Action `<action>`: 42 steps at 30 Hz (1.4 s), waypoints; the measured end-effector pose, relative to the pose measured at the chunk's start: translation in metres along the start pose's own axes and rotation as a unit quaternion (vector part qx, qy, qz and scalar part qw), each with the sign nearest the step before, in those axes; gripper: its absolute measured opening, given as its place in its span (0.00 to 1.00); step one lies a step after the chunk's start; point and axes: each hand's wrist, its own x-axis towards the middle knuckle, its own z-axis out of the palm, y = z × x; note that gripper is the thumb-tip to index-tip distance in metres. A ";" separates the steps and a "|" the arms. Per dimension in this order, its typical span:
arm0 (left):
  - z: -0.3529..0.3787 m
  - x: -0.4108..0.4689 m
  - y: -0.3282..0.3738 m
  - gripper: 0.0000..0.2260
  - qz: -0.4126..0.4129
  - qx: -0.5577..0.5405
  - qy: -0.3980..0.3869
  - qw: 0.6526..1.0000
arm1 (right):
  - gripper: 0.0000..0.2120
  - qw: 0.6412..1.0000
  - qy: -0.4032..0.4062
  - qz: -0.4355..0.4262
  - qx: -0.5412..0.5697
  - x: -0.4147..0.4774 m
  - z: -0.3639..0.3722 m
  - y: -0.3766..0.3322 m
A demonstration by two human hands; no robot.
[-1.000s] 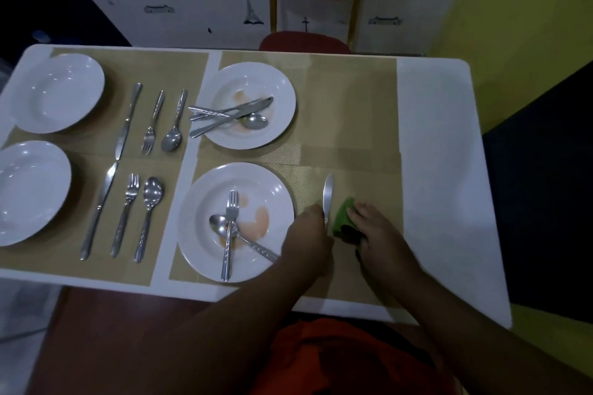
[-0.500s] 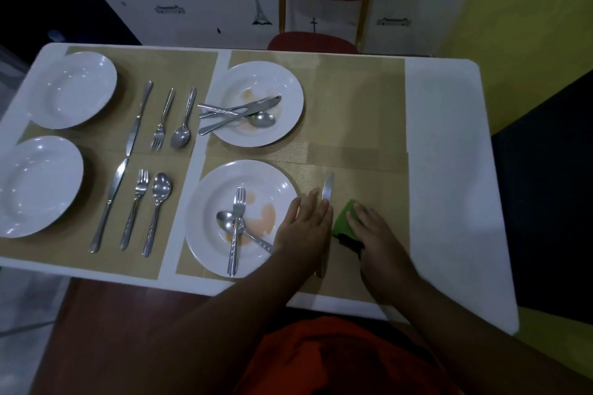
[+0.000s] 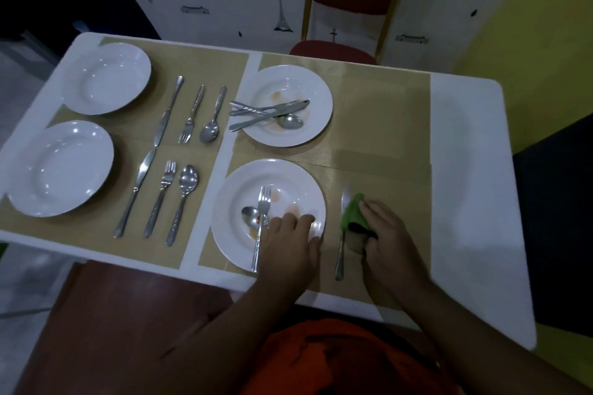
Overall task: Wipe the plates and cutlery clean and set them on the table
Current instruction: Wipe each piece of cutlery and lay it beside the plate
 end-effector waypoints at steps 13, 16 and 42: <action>-0.021 0.009 -0.059 0.12 -0.267 -0.191 -0.050 0.943 | 0.31 0.987 -0.106 -0.118 -0.006 0.021 0.048 -0.078; -0.022 0.011 -0.063 0.12 -0.274 -0.210 -0.058 0.937 | 0.31 0.987 -0.120 -0.102 -0.009 0.020 0.055 -0.084; -0.077 0.002 -0.105 0.06 -0.315 -0.465 -0.149 0.814 | 0.28 0.990 -0.051 -0.128 0.002 0.046 0.058 -0.124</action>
